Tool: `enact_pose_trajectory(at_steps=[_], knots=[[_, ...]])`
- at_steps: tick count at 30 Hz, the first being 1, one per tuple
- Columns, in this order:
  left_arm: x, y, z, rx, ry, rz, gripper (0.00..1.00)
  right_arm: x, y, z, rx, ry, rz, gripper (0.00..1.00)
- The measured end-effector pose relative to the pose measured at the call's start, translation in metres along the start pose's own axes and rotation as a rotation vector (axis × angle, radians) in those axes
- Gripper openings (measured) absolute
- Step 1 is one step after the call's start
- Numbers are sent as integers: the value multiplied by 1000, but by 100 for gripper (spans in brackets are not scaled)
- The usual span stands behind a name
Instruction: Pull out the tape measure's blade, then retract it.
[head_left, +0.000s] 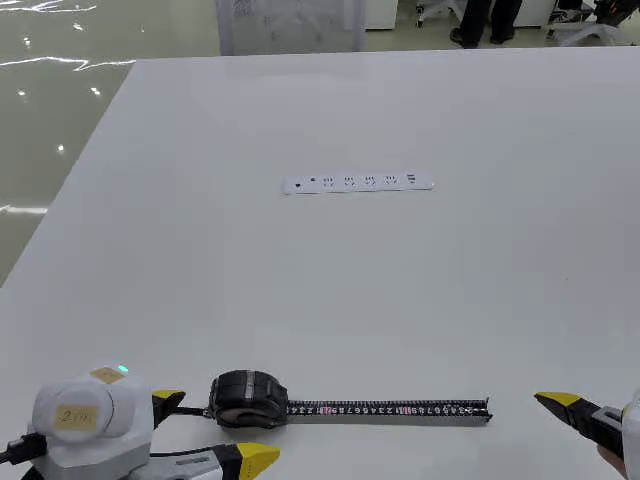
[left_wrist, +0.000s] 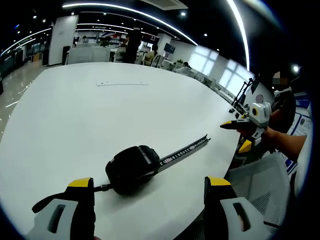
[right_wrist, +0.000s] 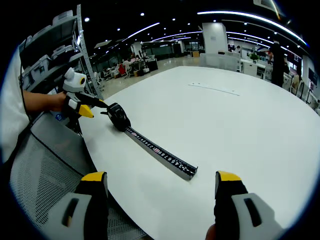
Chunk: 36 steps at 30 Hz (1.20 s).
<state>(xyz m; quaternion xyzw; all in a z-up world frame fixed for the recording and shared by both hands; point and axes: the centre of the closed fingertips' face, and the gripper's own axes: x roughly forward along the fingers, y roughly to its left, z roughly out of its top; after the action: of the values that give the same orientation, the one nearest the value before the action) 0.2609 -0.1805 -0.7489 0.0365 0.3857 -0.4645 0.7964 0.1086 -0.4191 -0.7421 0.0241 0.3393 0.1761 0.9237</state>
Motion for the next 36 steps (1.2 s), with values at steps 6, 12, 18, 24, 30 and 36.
enact_pose_trajectory(at_steps=[6,12,18,24,30,36], knots=[[10,0,-2,-18,15,-2,88,0,-1,-2,8,0,-2,89],[16,0,-5,-32,25,-3,88,0,0,-3,13,2,1,89],[23,-1,-6,-47,33,-10,87,0,-1,-6,16,5,1,89],[26,-3,-7,-49,36,-17,87,-1,-3,-8,22,6,-1,88],[26,-5,-6,-53,33,-21,86,0,-3,-9,26,7,0,88],[27,-6,-4,-44,30,-12,84,1,-2,-10,27,8,1,88]])
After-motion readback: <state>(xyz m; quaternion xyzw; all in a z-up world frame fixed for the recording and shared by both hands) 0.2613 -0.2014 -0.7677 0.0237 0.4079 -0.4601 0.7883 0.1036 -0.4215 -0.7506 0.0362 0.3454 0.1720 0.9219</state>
